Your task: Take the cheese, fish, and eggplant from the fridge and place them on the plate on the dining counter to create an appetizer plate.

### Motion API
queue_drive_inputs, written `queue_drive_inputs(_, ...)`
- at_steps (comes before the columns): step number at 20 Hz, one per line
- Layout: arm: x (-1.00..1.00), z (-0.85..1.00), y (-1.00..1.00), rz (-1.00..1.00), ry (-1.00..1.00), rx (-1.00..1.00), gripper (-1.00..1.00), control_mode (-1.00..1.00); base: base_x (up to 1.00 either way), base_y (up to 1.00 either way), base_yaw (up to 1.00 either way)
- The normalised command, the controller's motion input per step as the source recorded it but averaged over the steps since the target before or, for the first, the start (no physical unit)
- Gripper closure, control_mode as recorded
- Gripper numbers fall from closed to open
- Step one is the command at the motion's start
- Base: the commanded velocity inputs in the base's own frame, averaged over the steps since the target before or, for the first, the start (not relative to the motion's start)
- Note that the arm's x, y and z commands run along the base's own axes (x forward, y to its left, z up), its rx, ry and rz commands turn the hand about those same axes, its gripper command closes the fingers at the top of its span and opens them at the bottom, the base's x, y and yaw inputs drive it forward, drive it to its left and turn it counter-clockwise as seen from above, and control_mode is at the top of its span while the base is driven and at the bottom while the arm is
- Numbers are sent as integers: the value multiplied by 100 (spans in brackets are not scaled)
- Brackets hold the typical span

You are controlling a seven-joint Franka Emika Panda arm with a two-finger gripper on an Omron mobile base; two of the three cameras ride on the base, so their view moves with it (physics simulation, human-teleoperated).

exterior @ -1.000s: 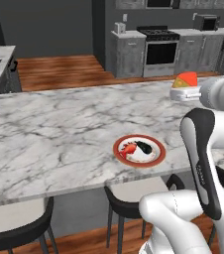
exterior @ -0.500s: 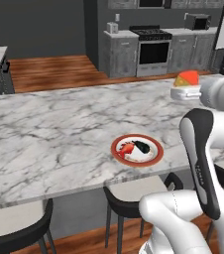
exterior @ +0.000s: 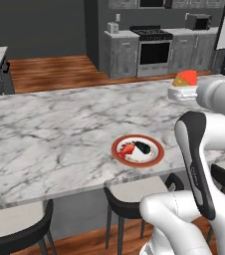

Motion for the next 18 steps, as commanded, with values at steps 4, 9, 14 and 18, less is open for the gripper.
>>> queue_drive_inputs(4, 0, 0, 0, 1, 17, 0, 100, -100, 0, 0, 0)
queue_drive_inputs(9, 0, -5, 0, 12, 20, 0, 100, -100, 0, 0, 0)
queue_drive_inputs(14, 0, -42, 0, 15, 7, 0, 100, -100, 0, 0, 0)
queue_drive_inputs(18, 1, -65, 0, 18, 1, 0, 100, -100, 0, 0, 0)
